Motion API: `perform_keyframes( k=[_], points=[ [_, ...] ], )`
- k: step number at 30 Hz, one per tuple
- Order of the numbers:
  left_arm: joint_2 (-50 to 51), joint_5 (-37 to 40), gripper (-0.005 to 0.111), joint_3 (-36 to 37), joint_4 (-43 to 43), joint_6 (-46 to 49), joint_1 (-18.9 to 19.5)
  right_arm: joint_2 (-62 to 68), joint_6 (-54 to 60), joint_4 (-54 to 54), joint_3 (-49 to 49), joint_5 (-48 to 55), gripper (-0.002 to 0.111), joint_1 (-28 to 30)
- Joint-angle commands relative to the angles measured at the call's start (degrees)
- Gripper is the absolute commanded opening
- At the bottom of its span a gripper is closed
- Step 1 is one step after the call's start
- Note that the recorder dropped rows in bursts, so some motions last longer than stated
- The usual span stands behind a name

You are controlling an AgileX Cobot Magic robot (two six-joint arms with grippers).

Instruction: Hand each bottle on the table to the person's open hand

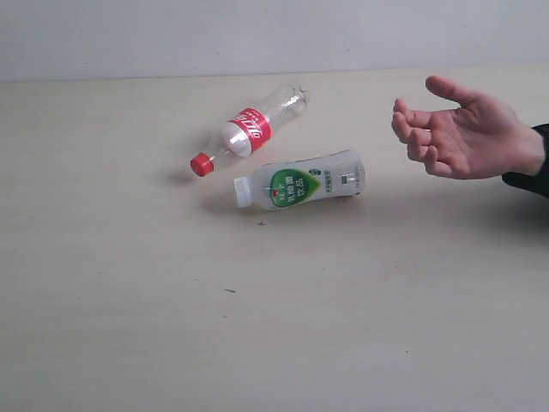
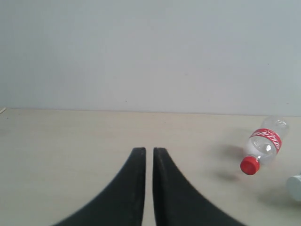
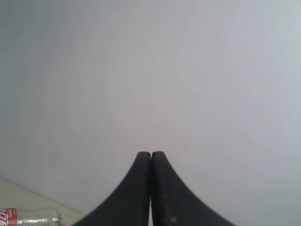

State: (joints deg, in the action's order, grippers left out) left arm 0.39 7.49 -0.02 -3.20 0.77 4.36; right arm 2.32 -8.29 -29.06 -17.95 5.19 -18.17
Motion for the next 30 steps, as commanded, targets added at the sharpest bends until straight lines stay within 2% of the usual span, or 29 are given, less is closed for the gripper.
perform_keyframes(
  k=[1, 6, 9, 11, 12, 14, 16, 19, 21, 25, 30],
  points=[
    [-0.39, -0.29, 0.008, 0.02, 0.11, 0.05, -0.29, 0.01, -3.23, -0.02, 0.29, 1.13, 0.000, 0.17],
    [-0.39, -0.29, 0.008, 0.02, 0.11, 0.05, -0.29, 6.61, -6.26, -0.02, -1.63, 3.19, 0.000, 0.17],
    [-0.39, -0.29, 0.008, 0.02, 0.11, 0.05, -0.29, 16.79, -12.36, 0.78, -7.63, 9.83, 0.000, 0.17],
    [-0.39, -0.29, 0.008, 0.02, 0.11, 0.05, -0.29, 25.04, -11.39, 5.01, -13.19, 15.13, 0.000, 0.17],
    [-0.39, -0.29, 0.008, 0.02, 0.11, 0.05, -0.29, 28.08, -8.31, 8.32, -15.26, 16.65, 0.000, 0.17],
    [-0.39, -0.29, 0.008, 0.02, 0.11, 0.05, -0.29, 40.25, 16.63, 28.51, -23.69, 23.27, 0.000, 0.17],
    [-0.39, -0.29, 0.008, 0.02, 0.11, 0.05, -0.29, 50.30, 31.48, 41.18, -30.34, 30.17, 0.000, 0.17],
    [-0.39, -0.29, 0.008, 0.02, 0.11, 0.05, -0.29, 65.07, 41.14, 48.59, -39.79, 39.59, 0.000, 0.17],
    [-0.39, -0.29, 0.008, 0.02, 0.11, 0.05, -0.29, 74.65, 45.50, 48.67, -46.31, 45.44, 0.000, -1.27],
    [-0.39, -0.29, 0.008, 0.02, 0.11, 0.05, -0.29, 88.74, 53.20, 45.32, -55.34, 46.07, 0.000, -7.21],
    [-0.39, -0.29, 0.008, 0.02, 0.11, 0.05, -0.29, 100.90, 55.25, 31.48, -63.90, 45.95, 0.000, -12.32]
  ],
)
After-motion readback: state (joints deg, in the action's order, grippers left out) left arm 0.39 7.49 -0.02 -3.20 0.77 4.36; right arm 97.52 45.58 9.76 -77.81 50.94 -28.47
